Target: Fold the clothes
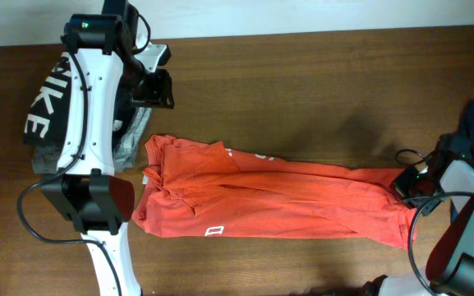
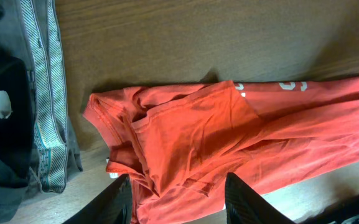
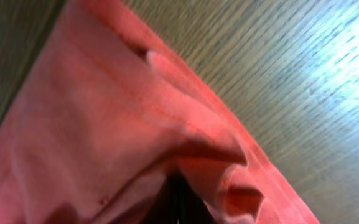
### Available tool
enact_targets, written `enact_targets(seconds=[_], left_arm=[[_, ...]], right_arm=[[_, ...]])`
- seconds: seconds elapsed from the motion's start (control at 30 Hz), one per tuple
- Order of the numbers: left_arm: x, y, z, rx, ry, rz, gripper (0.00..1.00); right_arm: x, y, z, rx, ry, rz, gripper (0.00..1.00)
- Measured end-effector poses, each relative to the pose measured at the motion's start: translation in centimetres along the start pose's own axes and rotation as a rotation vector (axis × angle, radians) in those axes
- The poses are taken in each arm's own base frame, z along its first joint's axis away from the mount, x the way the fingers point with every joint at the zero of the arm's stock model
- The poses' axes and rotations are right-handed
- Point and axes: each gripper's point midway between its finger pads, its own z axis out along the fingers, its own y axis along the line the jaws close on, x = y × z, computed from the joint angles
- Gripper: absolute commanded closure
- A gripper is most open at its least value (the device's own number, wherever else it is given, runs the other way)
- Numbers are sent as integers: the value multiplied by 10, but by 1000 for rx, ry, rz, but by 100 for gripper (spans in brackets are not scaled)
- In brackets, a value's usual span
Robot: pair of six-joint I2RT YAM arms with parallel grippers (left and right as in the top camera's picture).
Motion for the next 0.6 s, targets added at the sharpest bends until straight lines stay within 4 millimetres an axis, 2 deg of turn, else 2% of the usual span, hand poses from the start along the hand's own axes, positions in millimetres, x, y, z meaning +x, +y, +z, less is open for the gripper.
enact_targets(seconds=[0.1, 0.27, 0.37, 0.47, 0.6], left_arm=[[0, 0, 0, 0, -1, 0, 52], [-1, 0, 0, 0, -4, 1, 52], [-2, 0, 0, -1, -8, 2, 52], [-3, 0, 0, -1, -11, 3, 52], [-6, -1, 0, 5, -23, 5, 51]], right_arm=[[-13, 5, 3, -33, -70, 53, 96], [-63, 31, 10, -149, -233, 104, 96], [-85, 49, 13, -236, -282, 117, 96], [-93, 63, 13, -311, -284, 123, 90], [-85, 78, 7, -440, -213, 69, 77]])
